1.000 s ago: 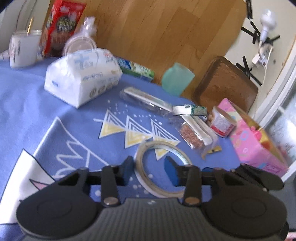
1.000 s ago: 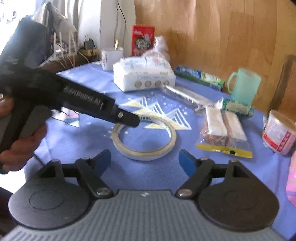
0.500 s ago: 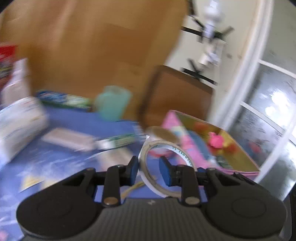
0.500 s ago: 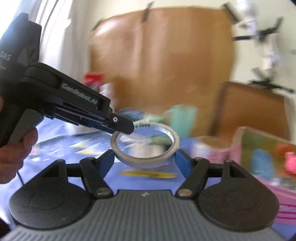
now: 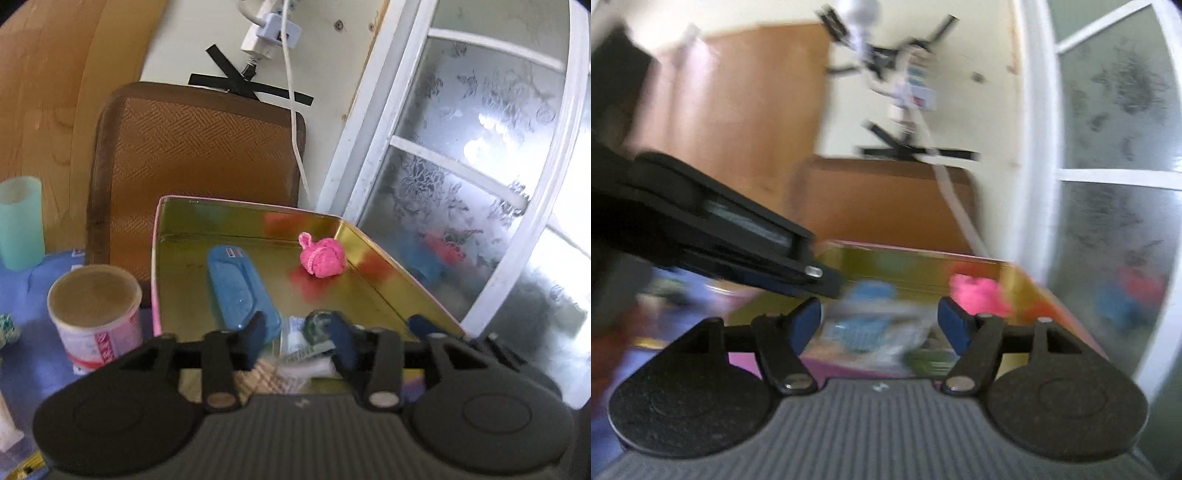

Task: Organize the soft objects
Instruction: 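Carry the tape roll into the tin and open the right gripper, then grasp the small green-and-white box with the right gripper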

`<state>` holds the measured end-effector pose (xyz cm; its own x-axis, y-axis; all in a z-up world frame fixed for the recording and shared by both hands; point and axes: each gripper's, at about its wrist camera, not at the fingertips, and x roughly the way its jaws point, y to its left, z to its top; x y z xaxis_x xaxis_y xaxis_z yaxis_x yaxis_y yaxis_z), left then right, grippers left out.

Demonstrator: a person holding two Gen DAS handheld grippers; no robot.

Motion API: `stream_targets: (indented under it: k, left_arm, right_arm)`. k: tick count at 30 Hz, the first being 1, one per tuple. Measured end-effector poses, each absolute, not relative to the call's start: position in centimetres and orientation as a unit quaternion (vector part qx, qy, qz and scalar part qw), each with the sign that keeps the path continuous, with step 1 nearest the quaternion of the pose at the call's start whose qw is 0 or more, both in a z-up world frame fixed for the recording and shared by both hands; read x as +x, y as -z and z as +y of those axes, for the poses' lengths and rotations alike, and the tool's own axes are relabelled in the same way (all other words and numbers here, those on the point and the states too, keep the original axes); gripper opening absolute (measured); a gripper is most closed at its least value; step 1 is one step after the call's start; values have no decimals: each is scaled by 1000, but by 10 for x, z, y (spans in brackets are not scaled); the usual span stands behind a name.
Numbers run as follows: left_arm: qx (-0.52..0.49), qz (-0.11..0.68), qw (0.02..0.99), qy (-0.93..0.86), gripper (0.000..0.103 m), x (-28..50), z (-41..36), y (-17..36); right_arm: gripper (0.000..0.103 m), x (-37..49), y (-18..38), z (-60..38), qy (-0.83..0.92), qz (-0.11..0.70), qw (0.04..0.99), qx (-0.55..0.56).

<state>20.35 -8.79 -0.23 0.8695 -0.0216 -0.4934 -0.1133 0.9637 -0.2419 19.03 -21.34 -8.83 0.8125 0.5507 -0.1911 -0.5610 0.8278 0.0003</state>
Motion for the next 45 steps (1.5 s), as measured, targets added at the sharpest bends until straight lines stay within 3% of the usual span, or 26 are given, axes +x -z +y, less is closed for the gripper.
stream_targets:
  k: [3, 10, 12, 18, 24, 26, 29, 35, 37, 38, 39, 40, 42, 45]
  left_arm:
    - [-143, 253, 957, -12, 42, 195, -87, 1]
    - [-129, 215, 968, -25, 45, 119, -56, -4]
    - [-142, 211, 966, -51, 45, 88, -37, 1]
    - [-200, 201, 940, -189, 45, -3, 42, 24]
    - [-244, 173, 903, -310, 46, -63, 108, 47]
    - [-268, 162, 898, -307, 46, -72, 116, 57]
    - [-283, 128, 905, -289, 46, -81, 119, 55]
    - [-253, 116, 920, -274, 46, -80, 108, 51]
    - [-253, 113, 922, -272, 46, -81, 107, 51]
    - [-256, 111, 921, -271, 46, -83, 108, 52]
    - [-262, 107, 920, -271, 46, -84, 109, 54]
    - [-268, 103, 919, -271, 46, -87, 108, 55]
    - [-283, 91, 915, -272, 46, -91, 111, 55]
    - [-309, 77, 908, -273, 46, -97, 117, 57]
  right_arm:
    - [77, 201, 95, -221, -223, 91, 970, -31]
    - [74, 189, 91, -234, -250, 87, 964, 27]
    - [66, 181, 84, -229, -278, 81, 956, 40]
    - [56, 161, 65, -174, -441, 118, 889, 48]
    - [56, 159, 56, -67, -551, 213, 807, 5]
    - [59, 170, 53, -40, -561, 262, 784, 35]
    - [76, 190, 56, -11, -534, 335, 769, 105]
    - [76, 219, 82, 25, -466, 450, 732, 214]
    - [69, 221, 90, 35, -448, 460, 734, 221]
    - [42, 222, 94, 38, -444, 462, 735, 221]
    - [35, 221, 94, 38, -440, 464, 738, 217]
    - [34, 216, 92, 36, -443, 456, 740, 218]
    - [23, 201, 76, 29, -468, 414, 755, 197]
    - [23, 152, 41, 16, -539, 313, 774, 115]
